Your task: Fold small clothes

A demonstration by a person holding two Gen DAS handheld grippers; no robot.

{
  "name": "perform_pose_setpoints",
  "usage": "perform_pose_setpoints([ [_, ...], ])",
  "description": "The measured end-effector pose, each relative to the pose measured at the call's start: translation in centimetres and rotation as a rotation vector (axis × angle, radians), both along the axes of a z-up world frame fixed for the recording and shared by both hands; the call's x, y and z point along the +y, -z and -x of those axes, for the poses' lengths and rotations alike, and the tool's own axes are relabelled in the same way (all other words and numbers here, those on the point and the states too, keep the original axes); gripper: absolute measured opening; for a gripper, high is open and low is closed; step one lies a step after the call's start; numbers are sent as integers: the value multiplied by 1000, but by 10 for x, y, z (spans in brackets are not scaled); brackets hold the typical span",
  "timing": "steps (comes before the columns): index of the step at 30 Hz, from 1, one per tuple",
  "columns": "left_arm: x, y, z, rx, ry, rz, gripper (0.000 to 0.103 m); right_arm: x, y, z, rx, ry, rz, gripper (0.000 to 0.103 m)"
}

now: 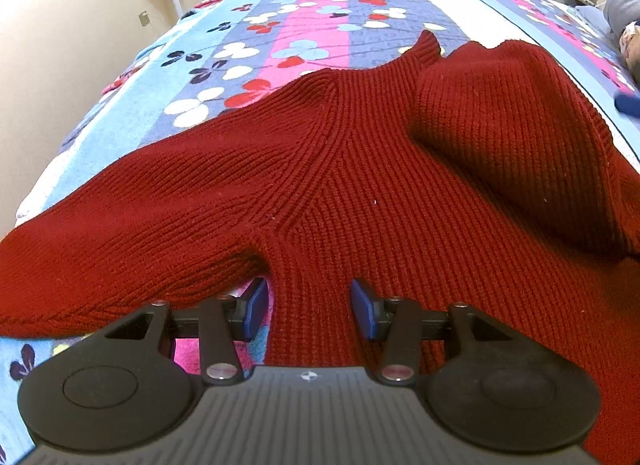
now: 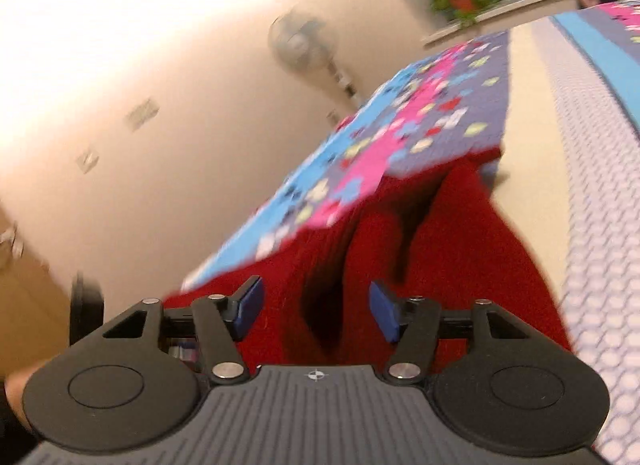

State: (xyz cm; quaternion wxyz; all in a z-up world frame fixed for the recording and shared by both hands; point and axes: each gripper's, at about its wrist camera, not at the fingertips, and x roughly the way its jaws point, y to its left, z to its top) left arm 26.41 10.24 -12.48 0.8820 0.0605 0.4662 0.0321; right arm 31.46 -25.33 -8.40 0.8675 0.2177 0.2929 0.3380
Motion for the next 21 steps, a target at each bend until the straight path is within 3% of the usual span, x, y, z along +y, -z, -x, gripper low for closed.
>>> perform_pose_setpoints([
  [5, -1, 0, 3, -7, 4, -9, 52, 29, 5, -55, 82, 123, 14, 63],
  [8, -1, 0, 3, -7, 1, -5, 52, 53, 25, -100, 250, 192, 88, 63],
  [9, -1, 1, 3, -8, 3, -7, 52, 59, 29, -113, 288, 217, 110, 60],
  [10, -1, 0, 3, -8, 4, -7, 52, 63, 30, -116, 287, 229, 117, 46],
  [12, 1, 0, 3, -6, 7, -2, 52, 67, 22, -122, 245, 223, 146, 16],
  [15, 5, -1, 2, 1, 6, 16, 52, 39, -9, -111, 137, 292, 162, 14],
  [17, 6, -1, 1, 4, 8, 23, 52, -6, -37, -99, 21, 409, 169, 14],
  [19, 7, -1, 0, 8, 7, 28, 52, -73, -58, -81, -49, 606, 176, 14],
  [21, 7, -1, 0, 10, 6, 27, 52, -143, -71, -61, -122, 850, 258, 14],
])
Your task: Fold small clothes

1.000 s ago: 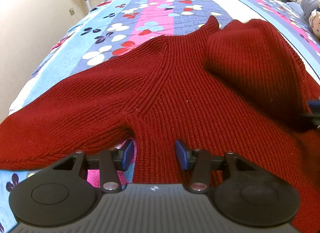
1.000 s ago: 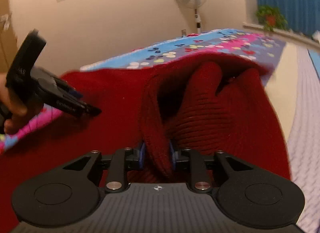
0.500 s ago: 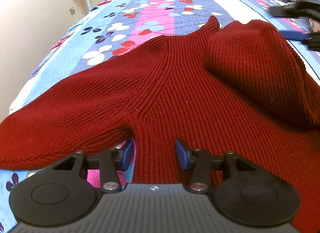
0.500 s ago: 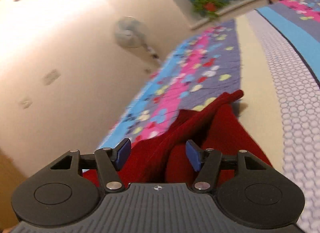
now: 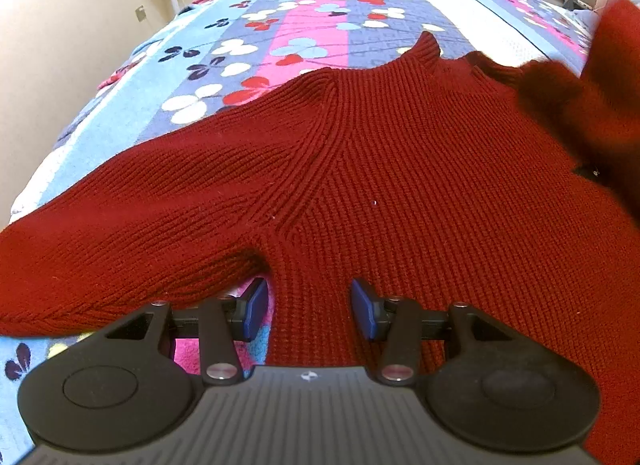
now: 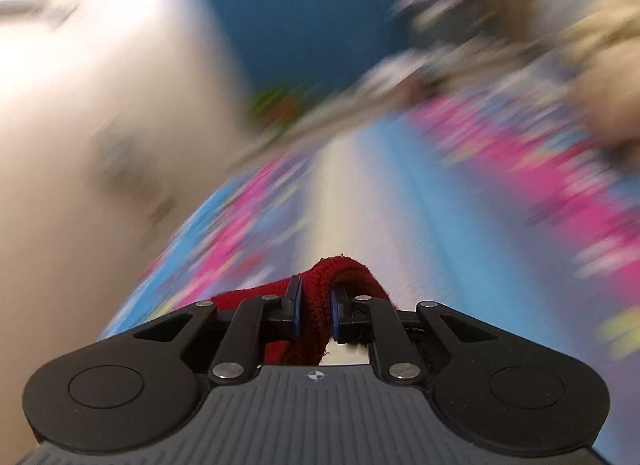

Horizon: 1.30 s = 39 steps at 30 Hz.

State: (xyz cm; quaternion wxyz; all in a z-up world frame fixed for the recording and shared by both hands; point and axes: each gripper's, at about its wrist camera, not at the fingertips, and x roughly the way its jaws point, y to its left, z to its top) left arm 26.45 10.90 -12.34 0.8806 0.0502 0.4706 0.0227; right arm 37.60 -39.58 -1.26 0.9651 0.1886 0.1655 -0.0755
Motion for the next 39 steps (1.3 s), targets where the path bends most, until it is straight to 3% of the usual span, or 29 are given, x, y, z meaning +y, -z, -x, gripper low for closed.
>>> perform_pose_setpoints([
  [2, -2, 1, 0, -1, 1, -6, 52, -77, 4, 19, 9, 292, 105, 17],
  [3, -2, 1, 0, -3, 3, -8, 52, -108, 14, 26, 55, 418, 145, 23],
  [4, -2, 1, 1, -3, 3, -8, 52, -143, 32, 32, 171, 542, 158, 35],
  [5, -1, 0, 1, -4, 2, -5, 52, -175, 54, 42, 311, 630, 107, 36],
  [6, -1, 0, 1, -4, -1, -1, 53, -196, 71, 58, 379, 670, 36, 36],
  [7, 0, 0, 1, -4, -4, 4, 53, -212, 87, 81, 397, 680, -44, 35],
  [8, 1, 0, 1, -4, -8, 9, 53, -214, 95, 101, 385, 688, -62, 35],
  [10, 2, 0, 2, -7, -11, 14, 53, -197, 106, 129, 364, 611, -30, 35],
  [13, 2, -3, 8, -28, -14, 25, 54, -162, 105, 174, 331, 401, -87, 35],
  [15, 4, -5, 18, -43, -19, 46, 56, -136, 98, 194, 355, 268, -137, 39],
  [18, 5, -10, 41, -43, -10, 68, 58, -93, 88, 212, 439, 63, -196, 56],
  [21, 6, -20, 74, -21, 18, 84, 61, -50, 83, 230, 529, -144, -137, 63],
  [24, 10, -28, 120, 23, 35, 102, 64, -22, 89, 248, 626, -172, -36, 66],
  [27, 16, -25, 169, 103, 10, 120, 65, -15, 108, 271, 681, -171, -63, 66],
  [31, 23, -19, 211, 171, -28, 250, 65, 2, 103, 292, 682, -233, 63, 66],
  [33, 19, -10, 224, 200, -19, 245, 65, 5, 110, 299, 701, -294, 80, 66],
  [35, 13, -12, 233, 175, 8, 221, 64, 6, 113, 305, 689, -324, 97, 66],
  [38, 13, -11, 243, 155, 19, 221, 45, 3, 115, 311, 674, -339, 70, 50],
  [39, 12, -13, 245, 146, 27, 219, 24, 3, 113, 312, 666, -343, 68, 31],
])
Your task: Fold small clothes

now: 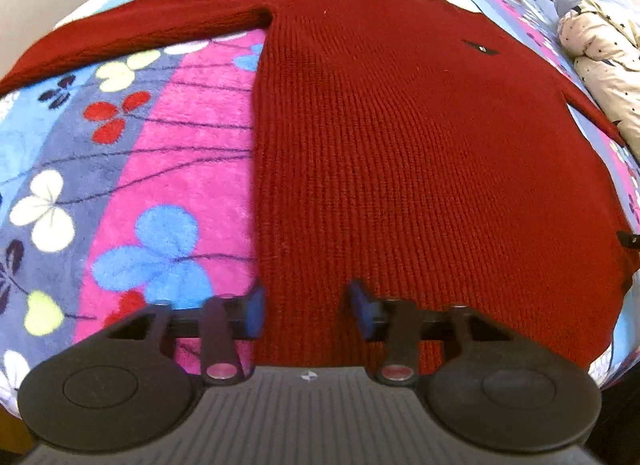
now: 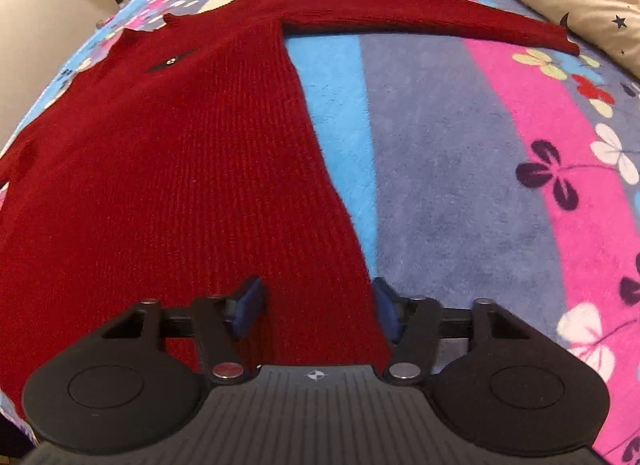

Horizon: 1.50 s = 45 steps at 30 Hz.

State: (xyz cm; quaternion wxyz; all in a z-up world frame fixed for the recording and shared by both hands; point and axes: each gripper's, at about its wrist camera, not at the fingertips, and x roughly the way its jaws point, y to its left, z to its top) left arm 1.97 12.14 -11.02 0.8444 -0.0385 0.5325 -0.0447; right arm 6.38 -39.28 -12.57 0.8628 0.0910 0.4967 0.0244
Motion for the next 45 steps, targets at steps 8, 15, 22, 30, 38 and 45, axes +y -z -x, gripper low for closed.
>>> perform_pose_setpoints([
  [8, 39, -54, 30, -165, 7, 171, 8, -34, -52, 55, -217, 89, -278, 9],
  [15, 60, -44, 35, -75, -25, 155, 12, -35, -54, 102, -161, 95, -240, 6],
  [22, 33, -55, 29, -178, -4, 72, 33, -16, -44, 85, -171, 165, -2, 22],
  [30, -25, -9, 23, 31, 157, -83, 41, 32, -2, 61, 38, -75, 51, 48],
  [38, -38, -6, 28, 23, 175, -117, 59, 40, -7, 55, -8, -77, 104, 51],
  [45, -40, -32, 31, -123, 116, -63, 74, 43, -32, 65, -160, -13, 93, 57],
])
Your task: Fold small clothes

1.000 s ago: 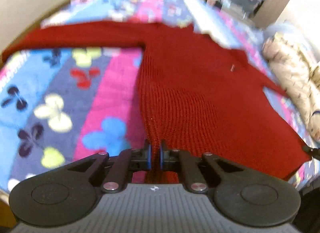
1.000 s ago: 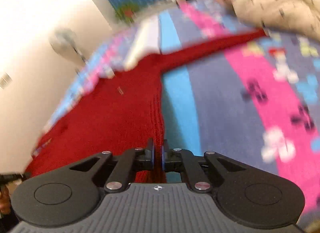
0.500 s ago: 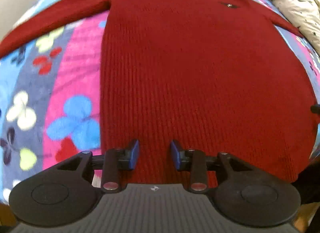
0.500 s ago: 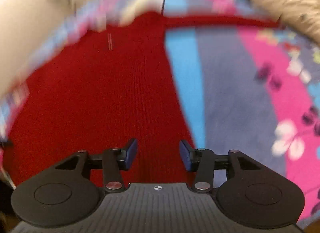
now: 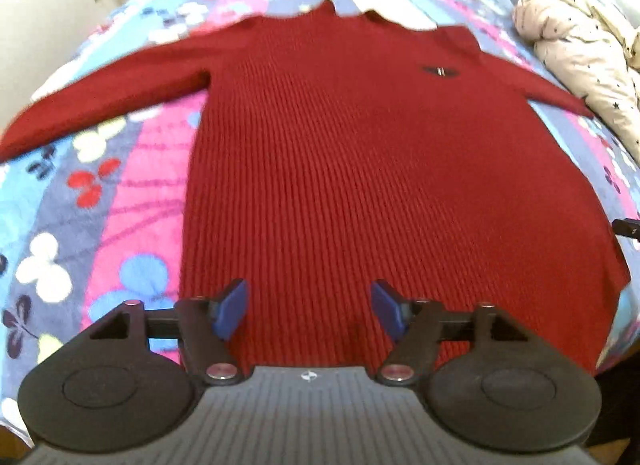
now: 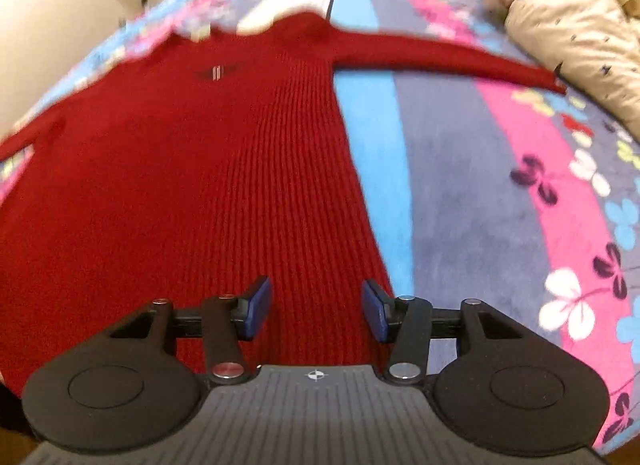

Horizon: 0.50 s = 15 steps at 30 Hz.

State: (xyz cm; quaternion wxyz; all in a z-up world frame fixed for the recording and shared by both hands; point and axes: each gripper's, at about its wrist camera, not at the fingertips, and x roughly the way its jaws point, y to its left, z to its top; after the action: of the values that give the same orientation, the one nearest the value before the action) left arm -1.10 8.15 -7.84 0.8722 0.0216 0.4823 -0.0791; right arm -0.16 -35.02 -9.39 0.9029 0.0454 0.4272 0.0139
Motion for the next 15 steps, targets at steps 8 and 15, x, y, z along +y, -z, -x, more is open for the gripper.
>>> perform_pose_setpoints([
  [8, -4, -3, -9, -36, -17, -1, 74, -12, -11, 0, -95, 98, 5, 61],
  [15, -5, 1, -12, -18, -30, -5, 74, -7, -8, -4, -102, 119, 8, 67],
])
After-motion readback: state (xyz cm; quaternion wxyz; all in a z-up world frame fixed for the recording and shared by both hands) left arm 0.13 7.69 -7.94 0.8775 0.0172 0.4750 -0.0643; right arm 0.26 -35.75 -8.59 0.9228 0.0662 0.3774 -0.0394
